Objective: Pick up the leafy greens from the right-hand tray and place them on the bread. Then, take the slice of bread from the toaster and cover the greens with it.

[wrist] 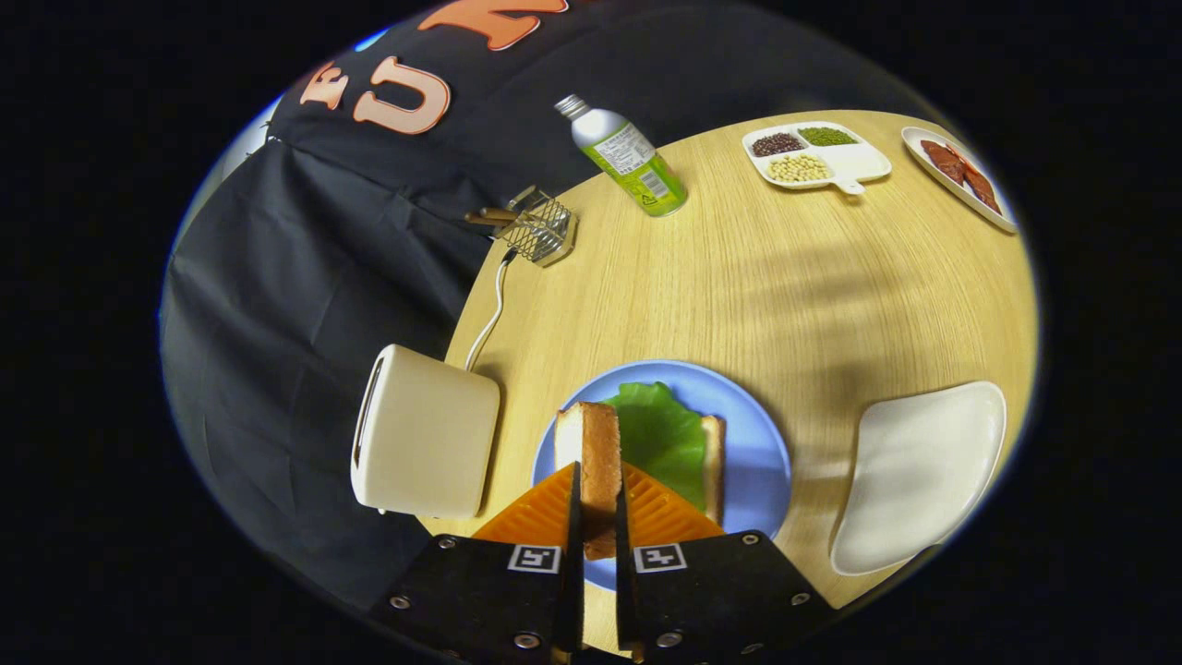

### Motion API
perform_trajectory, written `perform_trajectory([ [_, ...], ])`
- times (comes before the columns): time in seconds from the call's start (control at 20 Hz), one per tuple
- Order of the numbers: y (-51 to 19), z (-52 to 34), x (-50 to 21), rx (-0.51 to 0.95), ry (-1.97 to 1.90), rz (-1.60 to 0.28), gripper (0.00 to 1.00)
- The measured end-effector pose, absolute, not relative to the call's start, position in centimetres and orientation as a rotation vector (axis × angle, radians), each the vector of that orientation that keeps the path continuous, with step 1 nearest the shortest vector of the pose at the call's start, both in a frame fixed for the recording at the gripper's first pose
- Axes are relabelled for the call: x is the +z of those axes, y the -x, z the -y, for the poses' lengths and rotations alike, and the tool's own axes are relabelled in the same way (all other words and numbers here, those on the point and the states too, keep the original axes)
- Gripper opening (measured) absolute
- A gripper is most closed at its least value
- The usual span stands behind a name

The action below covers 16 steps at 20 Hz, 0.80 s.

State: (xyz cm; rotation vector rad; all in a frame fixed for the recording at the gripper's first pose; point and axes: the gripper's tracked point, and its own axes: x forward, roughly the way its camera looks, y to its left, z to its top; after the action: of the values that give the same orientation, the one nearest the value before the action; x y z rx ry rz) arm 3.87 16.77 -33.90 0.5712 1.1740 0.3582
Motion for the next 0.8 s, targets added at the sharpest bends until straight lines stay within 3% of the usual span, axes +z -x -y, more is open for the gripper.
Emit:
perform_trajectory([
  [0.2,-3.7,-15.4,-35.1,0.337,-0.44,-1.143,0.31],
  [0.35,-4.8,-14.0,-34.3,0.296,-0.398,-1.08,0.58],
  [0.45,-5.8,-12.8,-32.3,0.274,-0.366,-0.988,0.7],
  [0.65,-7.4,-9.8,-26.7,0.227,-0.257,-0.779,0.87],
  [0.8,-7.7,-7.8,-21.5,0.184,-0.202,-0.629,0.91],
])
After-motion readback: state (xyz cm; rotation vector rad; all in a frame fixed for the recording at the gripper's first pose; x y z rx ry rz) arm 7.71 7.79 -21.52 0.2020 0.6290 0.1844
